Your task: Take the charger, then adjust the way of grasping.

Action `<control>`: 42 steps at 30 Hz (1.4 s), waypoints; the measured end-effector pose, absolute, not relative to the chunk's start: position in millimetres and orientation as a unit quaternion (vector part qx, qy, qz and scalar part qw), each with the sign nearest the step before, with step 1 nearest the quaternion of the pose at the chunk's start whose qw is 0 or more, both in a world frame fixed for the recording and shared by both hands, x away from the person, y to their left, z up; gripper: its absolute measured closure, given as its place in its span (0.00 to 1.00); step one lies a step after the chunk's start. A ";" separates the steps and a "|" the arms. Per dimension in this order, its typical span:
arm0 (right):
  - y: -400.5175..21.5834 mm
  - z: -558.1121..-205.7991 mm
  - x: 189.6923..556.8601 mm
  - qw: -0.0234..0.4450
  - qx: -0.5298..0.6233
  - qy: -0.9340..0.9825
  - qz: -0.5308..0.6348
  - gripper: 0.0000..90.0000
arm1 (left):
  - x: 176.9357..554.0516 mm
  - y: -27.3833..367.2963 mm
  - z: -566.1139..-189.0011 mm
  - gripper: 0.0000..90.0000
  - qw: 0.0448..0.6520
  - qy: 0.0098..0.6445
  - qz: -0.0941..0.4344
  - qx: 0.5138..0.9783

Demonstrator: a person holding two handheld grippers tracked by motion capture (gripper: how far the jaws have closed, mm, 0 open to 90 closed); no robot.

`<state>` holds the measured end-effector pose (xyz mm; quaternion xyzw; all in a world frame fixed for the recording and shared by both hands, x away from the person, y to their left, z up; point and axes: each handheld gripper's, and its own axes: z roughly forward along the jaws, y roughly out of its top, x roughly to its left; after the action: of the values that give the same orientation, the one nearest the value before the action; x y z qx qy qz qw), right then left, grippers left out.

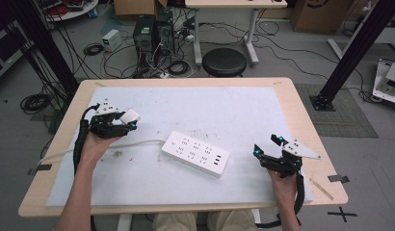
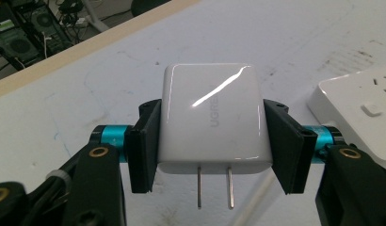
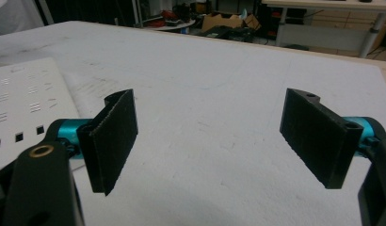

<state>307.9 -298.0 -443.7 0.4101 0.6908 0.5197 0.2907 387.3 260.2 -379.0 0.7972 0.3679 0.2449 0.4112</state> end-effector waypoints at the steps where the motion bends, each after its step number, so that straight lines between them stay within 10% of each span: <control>1: -298.0 -443.7 307.9 0.291 0.410 0.691 0.520 0.22 | 387.3 260.2 -379.0 0.47 0.411 0.368 0.245 0.797; 42: -291.4 -431.7 314.3 0.231 0.406 0.708 0.529 0.23 | 308.6 125.4 -385.9 0.47 0.420 0.206 0.320 0.824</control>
<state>314.3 -291.4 -431.7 0.4062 0.7084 0.5289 0.2310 308.6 125.4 -385.9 0.8238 0.2056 0.3199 0.4205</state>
